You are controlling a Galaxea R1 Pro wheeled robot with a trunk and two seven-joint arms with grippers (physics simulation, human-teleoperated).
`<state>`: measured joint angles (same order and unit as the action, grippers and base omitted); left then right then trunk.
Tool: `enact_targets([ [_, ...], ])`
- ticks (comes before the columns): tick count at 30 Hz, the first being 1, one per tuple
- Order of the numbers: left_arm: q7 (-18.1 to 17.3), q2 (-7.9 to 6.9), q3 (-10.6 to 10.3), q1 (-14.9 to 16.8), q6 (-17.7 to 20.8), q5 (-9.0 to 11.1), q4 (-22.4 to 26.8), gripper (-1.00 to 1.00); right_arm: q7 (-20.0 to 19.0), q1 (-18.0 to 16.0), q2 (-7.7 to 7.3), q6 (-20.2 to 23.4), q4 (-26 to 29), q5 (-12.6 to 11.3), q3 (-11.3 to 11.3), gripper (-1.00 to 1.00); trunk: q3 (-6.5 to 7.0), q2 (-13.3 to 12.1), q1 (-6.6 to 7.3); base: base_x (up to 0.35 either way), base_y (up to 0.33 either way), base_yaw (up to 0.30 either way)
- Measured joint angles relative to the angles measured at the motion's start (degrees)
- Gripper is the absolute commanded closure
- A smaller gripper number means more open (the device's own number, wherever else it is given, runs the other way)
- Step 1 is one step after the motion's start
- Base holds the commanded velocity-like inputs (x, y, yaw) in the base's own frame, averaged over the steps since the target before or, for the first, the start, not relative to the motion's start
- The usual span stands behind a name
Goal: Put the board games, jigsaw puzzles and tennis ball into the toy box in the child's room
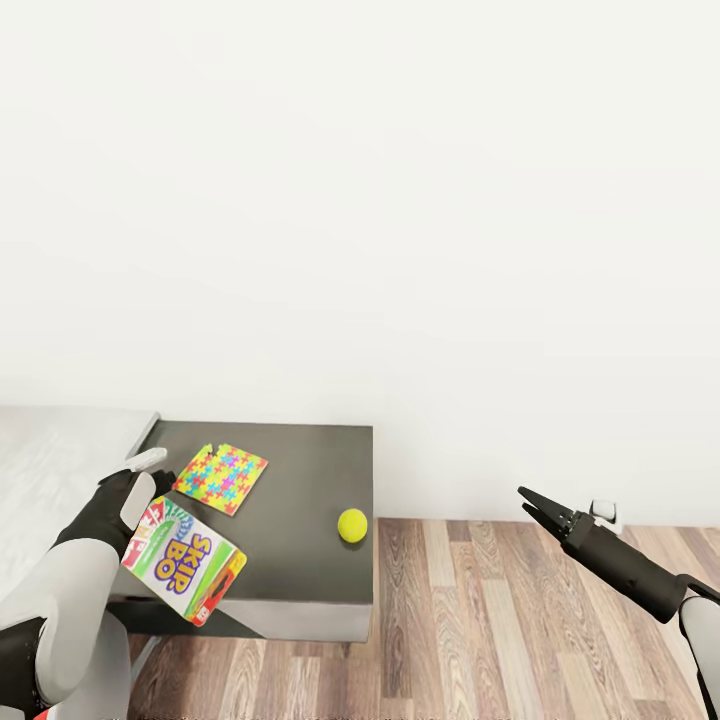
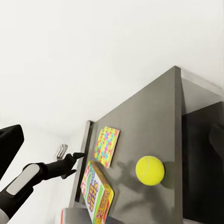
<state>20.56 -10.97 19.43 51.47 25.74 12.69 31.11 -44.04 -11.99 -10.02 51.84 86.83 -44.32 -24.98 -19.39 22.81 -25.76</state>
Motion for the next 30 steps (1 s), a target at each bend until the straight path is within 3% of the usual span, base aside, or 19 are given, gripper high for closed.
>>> enact_targets([
  [10,-0.08,0.05,0.0,0.0,-0.03,0.04,0.0,-1.0,0.0,0.0,0.0,0.0,0.0,0.01,-0.01,-1.0,-0.88,0.0,0.0,0.0,0.0,0.0],
  [30,-0.09,0.01,0.0,0.0,-0.04,0.02,0.0,-1.0,0.0,0.0,0.0,0.0,0.07,-0.01,-0.21,-1.0,-0.99,0.01,0.0,0.0,0.0,0.0],
])
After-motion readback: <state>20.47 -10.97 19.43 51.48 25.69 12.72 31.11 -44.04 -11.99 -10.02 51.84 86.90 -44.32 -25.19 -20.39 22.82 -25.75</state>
